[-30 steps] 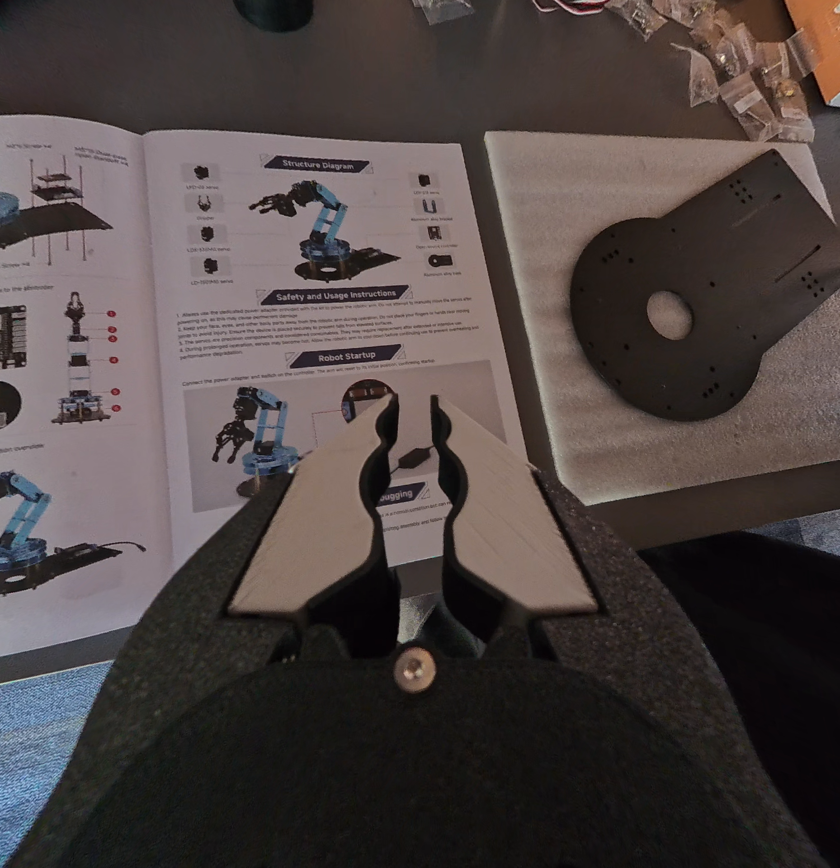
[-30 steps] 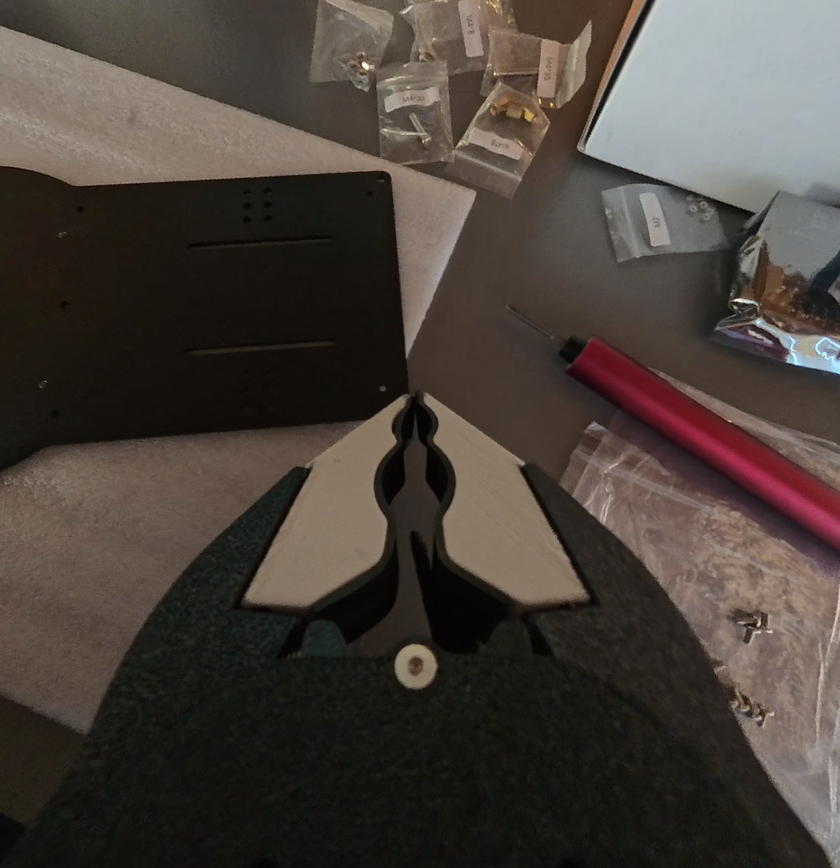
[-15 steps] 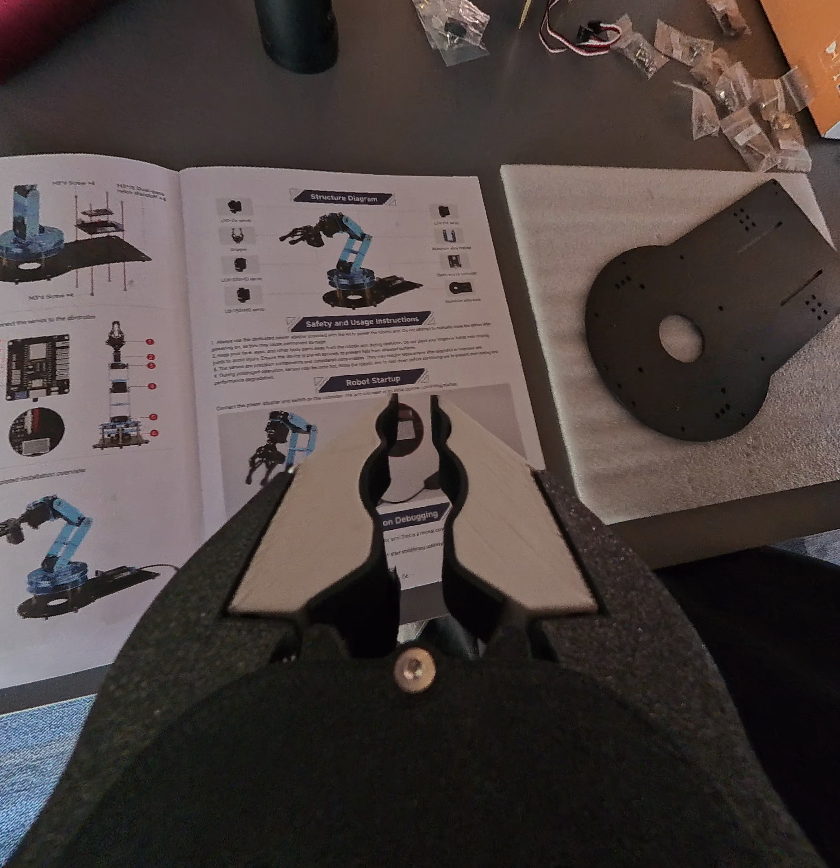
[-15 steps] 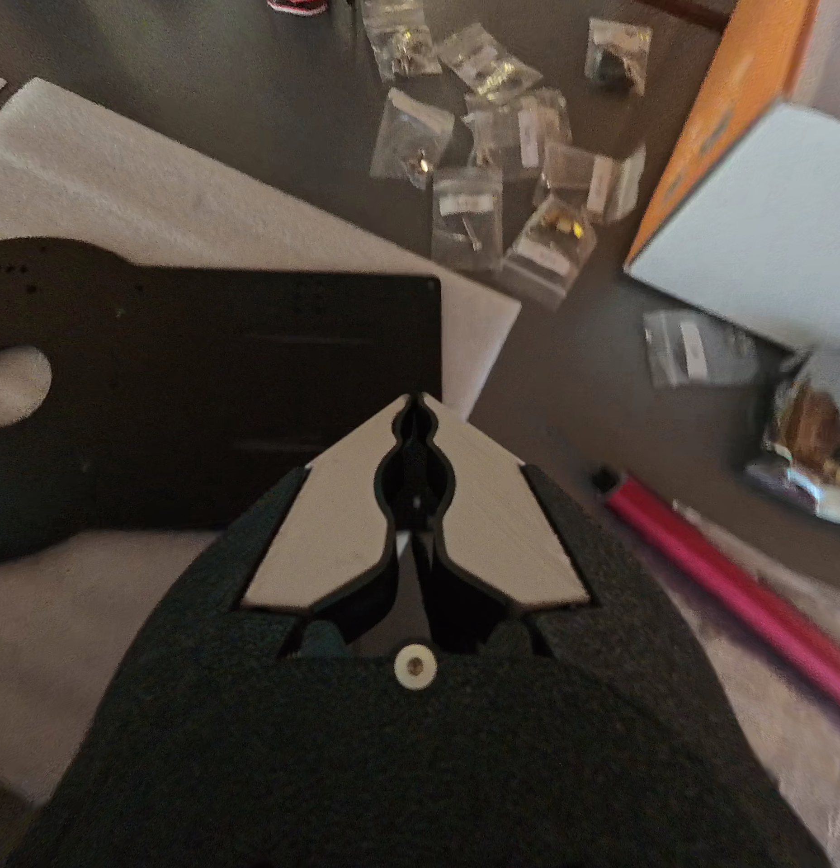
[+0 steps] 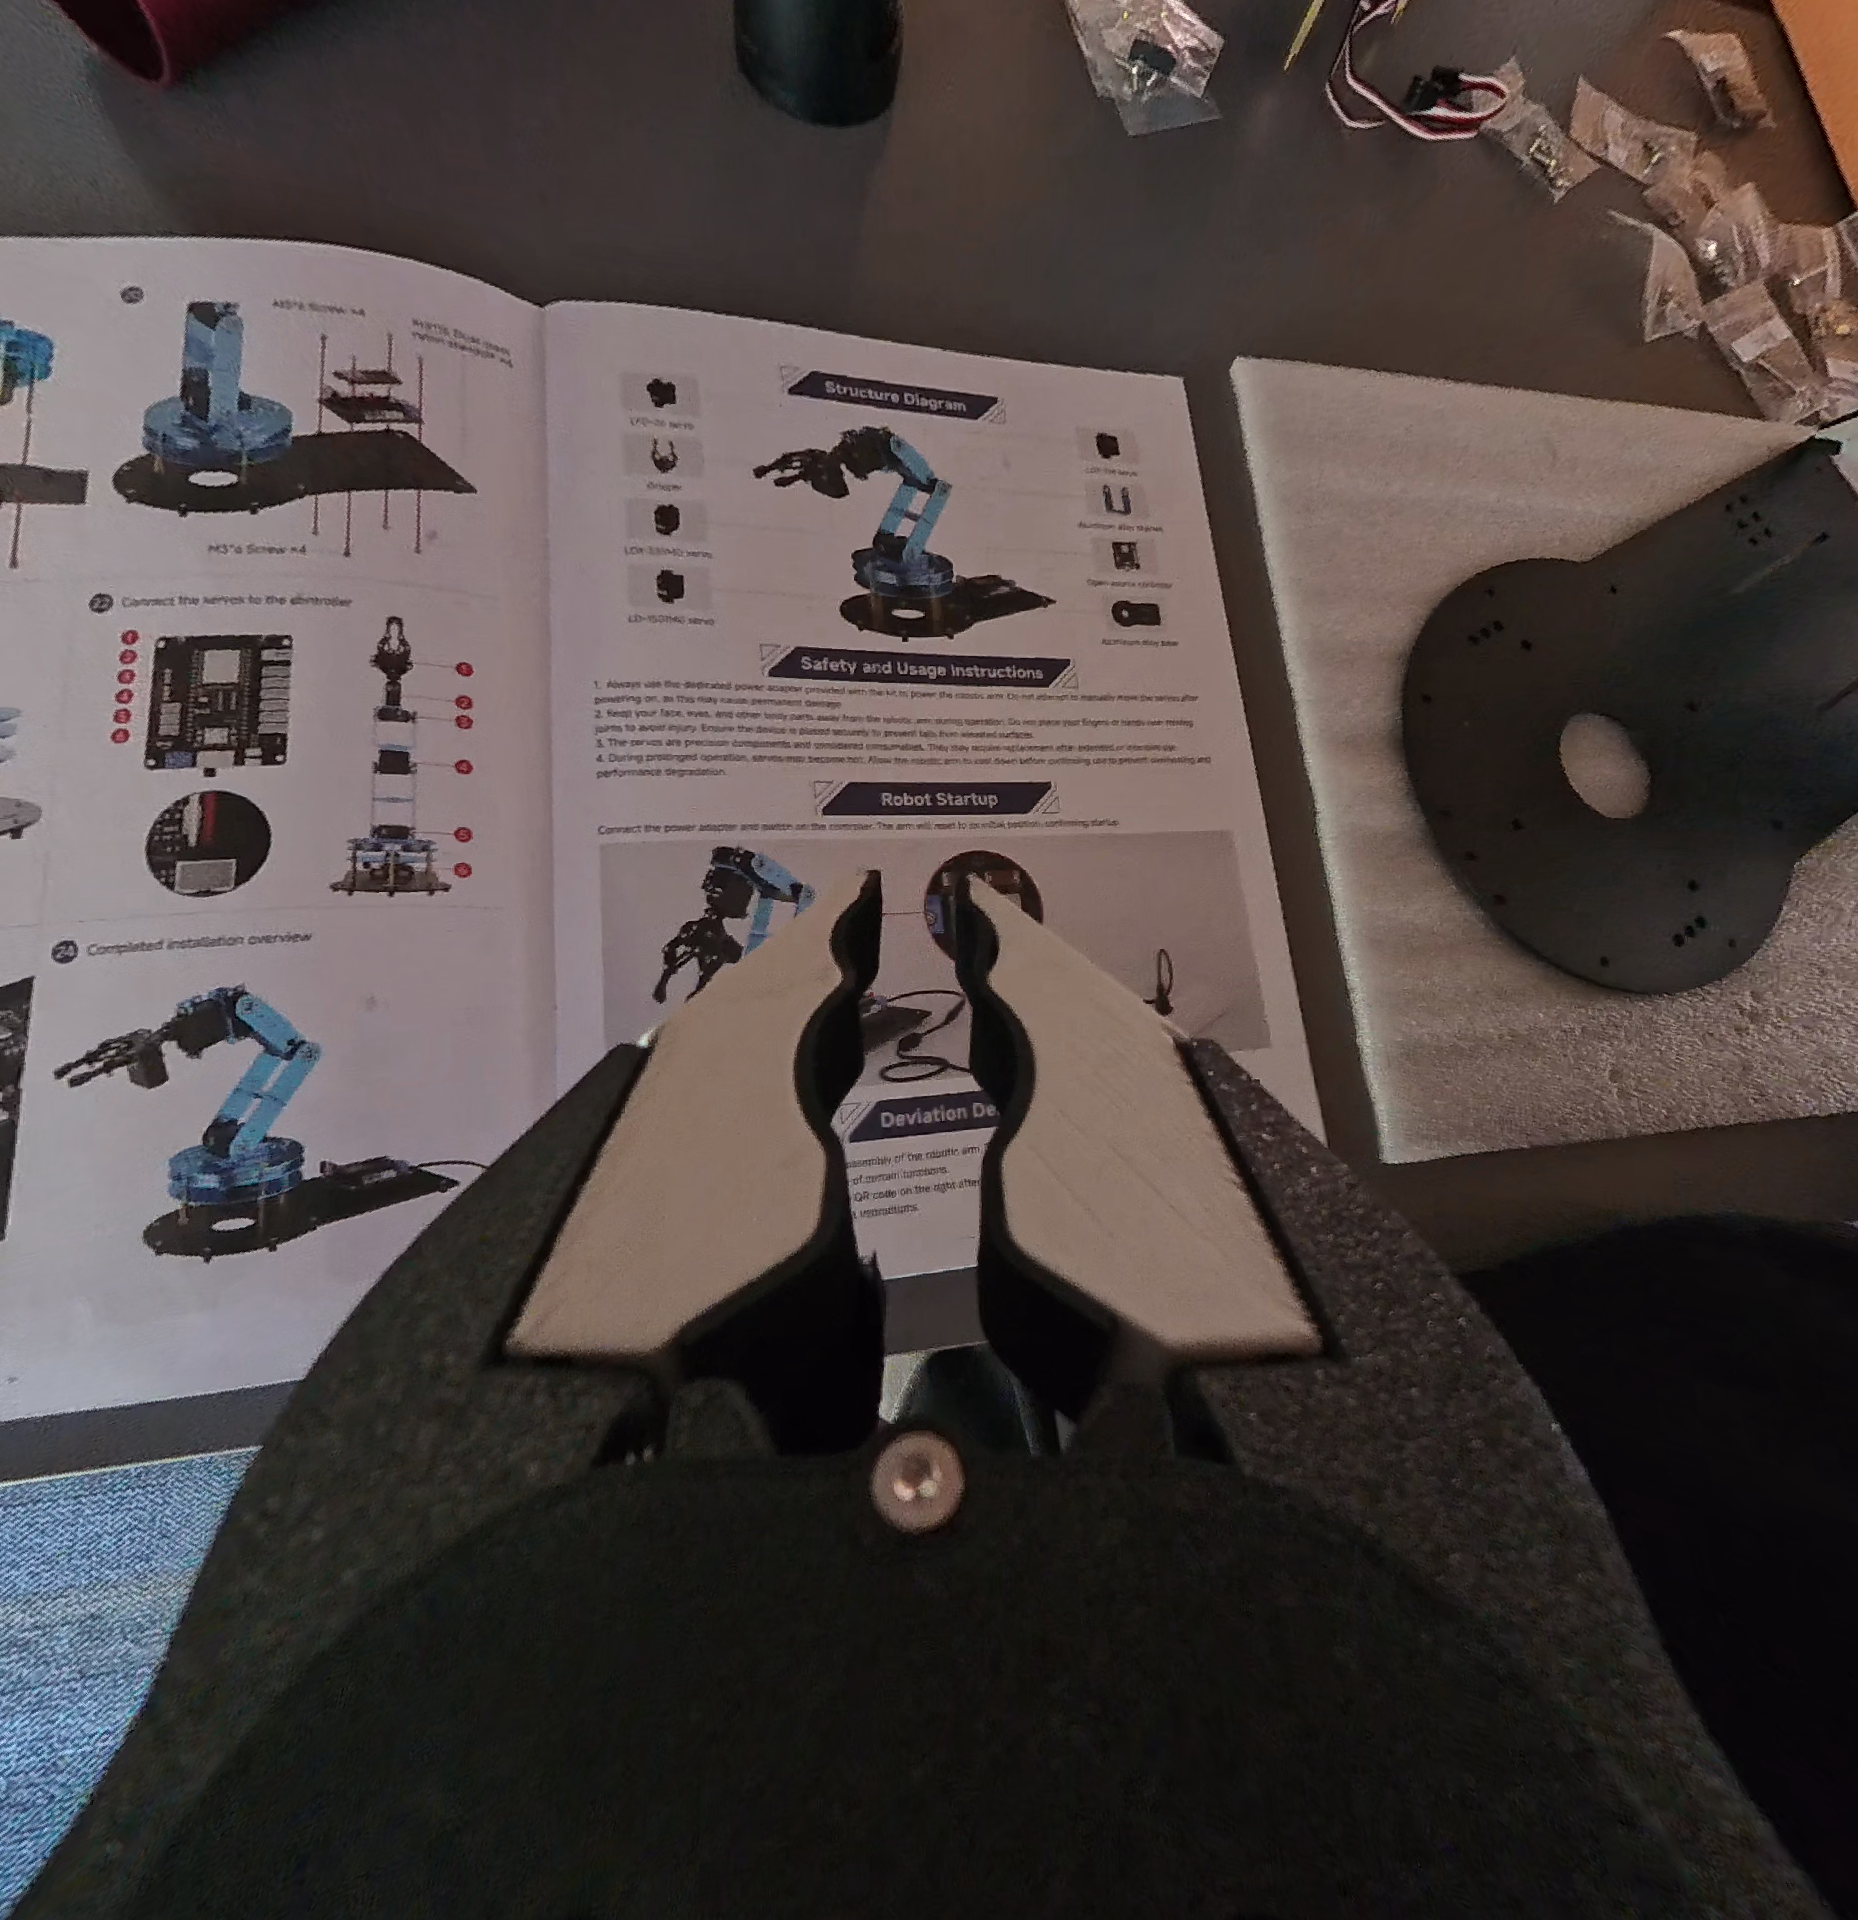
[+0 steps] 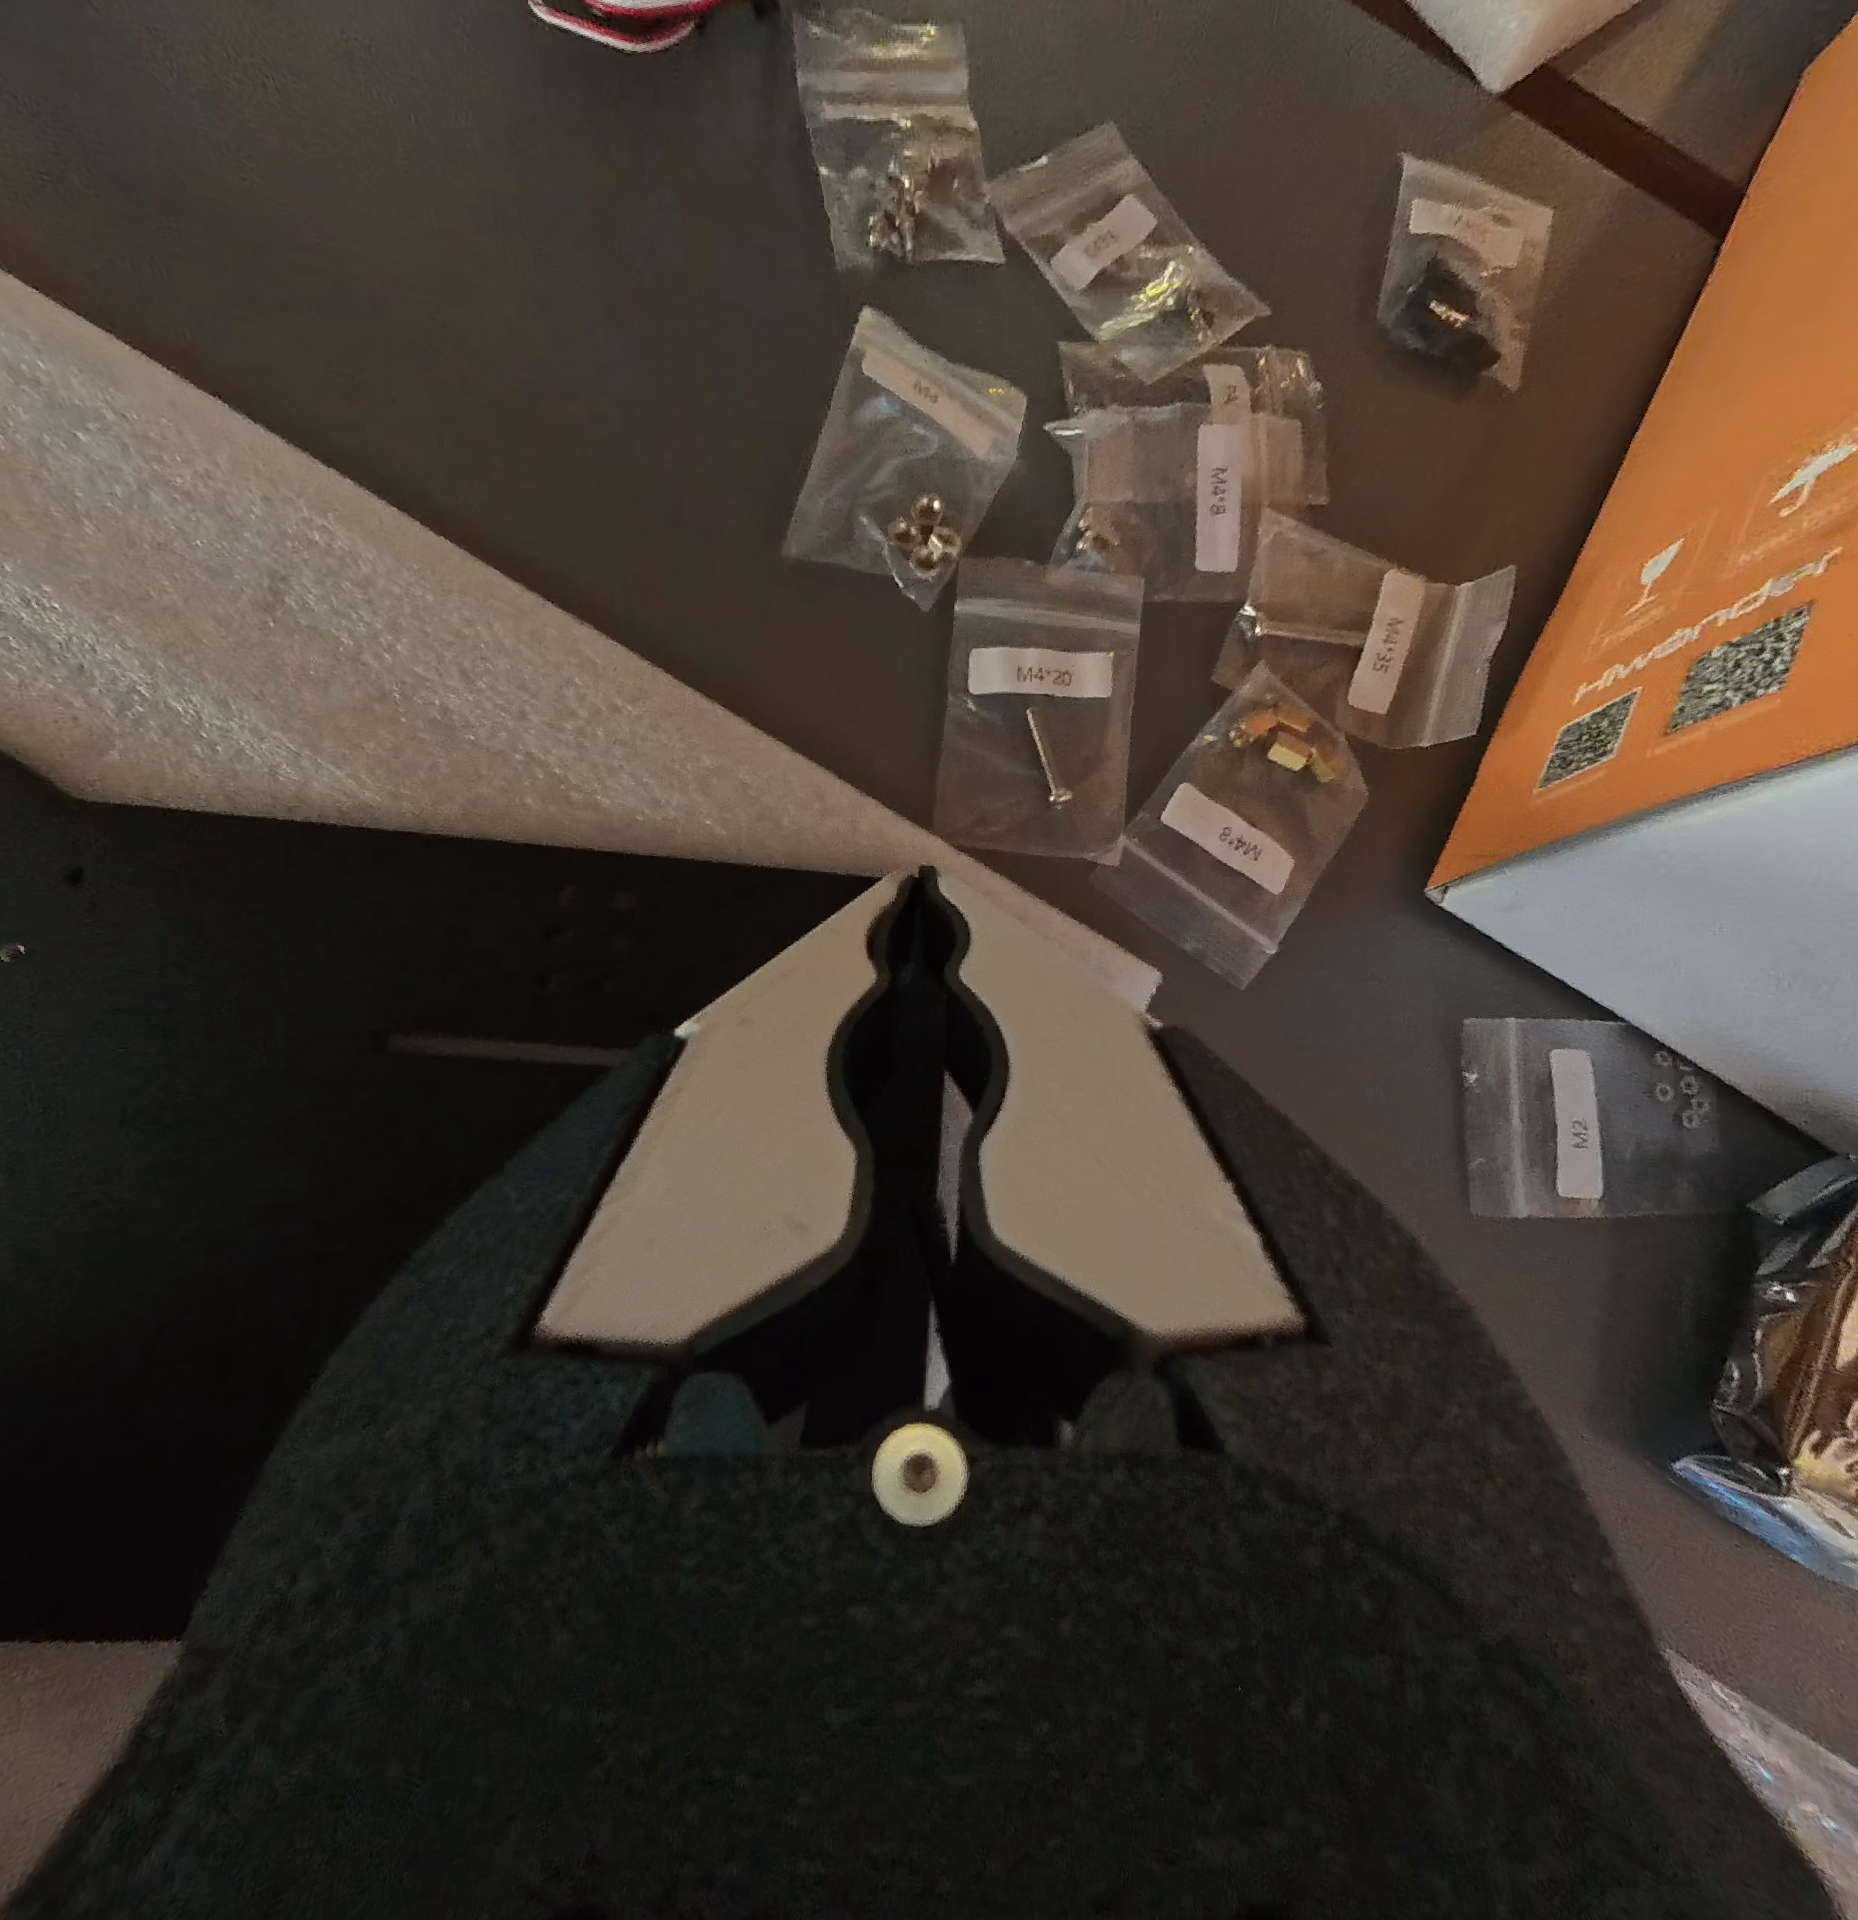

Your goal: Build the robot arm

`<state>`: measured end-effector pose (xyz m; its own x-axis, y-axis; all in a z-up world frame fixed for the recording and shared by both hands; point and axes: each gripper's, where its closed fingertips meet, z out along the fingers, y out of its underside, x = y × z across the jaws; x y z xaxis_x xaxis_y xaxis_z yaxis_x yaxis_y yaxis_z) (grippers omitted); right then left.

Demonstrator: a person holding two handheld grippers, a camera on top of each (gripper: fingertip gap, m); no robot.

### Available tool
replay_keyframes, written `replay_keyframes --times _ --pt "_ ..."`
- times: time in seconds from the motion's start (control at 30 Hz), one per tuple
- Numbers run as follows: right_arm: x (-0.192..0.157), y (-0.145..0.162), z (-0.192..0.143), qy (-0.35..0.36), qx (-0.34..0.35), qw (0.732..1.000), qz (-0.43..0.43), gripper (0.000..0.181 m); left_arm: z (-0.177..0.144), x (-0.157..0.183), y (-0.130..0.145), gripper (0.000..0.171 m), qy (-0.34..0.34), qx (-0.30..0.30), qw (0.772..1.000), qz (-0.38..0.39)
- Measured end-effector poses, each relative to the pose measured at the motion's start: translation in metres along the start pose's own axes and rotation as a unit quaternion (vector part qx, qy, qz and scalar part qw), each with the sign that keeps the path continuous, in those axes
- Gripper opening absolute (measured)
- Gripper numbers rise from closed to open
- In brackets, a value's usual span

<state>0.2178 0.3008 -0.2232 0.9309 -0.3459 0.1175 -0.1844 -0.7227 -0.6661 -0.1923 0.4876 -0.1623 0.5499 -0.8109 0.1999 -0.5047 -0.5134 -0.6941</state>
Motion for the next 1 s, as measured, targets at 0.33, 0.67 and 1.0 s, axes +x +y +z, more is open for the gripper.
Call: replay_keyframes --times 0.33,0.67,1.0 --pt "-0.144 -0.018 -0.021 -0.154 0.035 0.985 -0.070 0.000 0.004 -0.013 -0.005 0.013 -0.005 -0.003 1.000 -0.004" --pt "-0.190 -0.034 -0.008 -0.171 0.043 0.980 -0.093 0.000 0.009 -0.014 -0.009 0.013 0.005 -0.007 1.000 0.003" --pt "-0.192 -0.031 -0.002 -0.163 0.027 0.980 -0.109 0.000 0.006 -0.027 -0.005 0.013 -0.002 -0.006 1.000 -0.012"
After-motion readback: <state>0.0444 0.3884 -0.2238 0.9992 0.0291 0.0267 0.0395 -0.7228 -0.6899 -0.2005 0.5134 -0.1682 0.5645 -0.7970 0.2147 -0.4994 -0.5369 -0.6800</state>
